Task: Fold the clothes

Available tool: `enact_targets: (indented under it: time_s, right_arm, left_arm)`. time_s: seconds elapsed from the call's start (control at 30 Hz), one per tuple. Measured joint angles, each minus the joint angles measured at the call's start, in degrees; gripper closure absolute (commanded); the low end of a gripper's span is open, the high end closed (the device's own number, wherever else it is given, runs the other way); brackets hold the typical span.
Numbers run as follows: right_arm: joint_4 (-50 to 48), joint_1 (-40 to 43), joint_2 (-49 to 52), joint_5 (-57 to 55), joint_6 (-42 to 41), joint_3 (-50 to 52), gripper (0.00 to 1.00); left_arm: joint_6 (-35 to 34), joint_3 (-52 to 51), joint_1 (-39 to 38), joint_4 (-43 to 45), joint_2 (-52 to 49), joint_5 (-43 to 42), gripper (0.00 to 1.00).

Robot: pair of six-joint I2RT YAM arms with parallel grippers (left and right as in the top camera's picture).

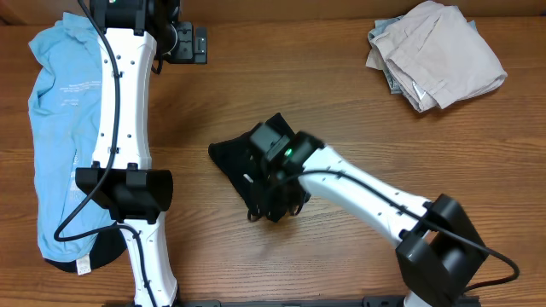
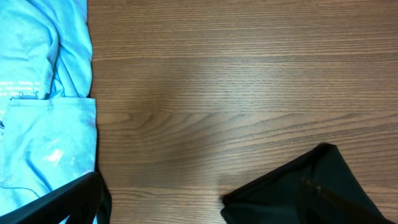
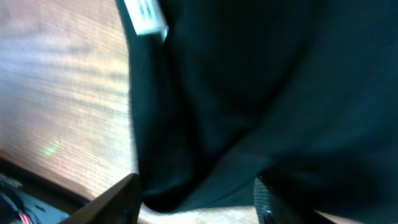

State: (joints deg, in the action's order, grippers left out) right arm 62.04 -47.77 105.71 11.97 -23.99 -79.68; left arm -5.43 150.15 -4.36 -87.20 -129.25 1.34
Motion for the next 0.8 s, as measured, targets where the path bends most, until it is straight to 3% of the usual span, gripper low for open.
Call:
enact_targets:
  time_s: [0.23,0.7,0.8]
  right_arm:
    - [-3.7,-2.7,0.0,0.2,-4.9,0.9,0.71]
    - [-3.1,0.6,3.2,1.8,-11.8,2.2,0.82]
    - [-3.0,1.0,5.7,5.2,-11.2,2.3,0.91]
  left_arm:
    - [0.0,0.0,0.0,0.0,0.0,0.0,0.0]
    - [0.0,0.0,0.0,-0.2,0.0,0.0,0.0]
    - [0.0,0.0,0.0,-0.2,0.0,0.0,0.0]
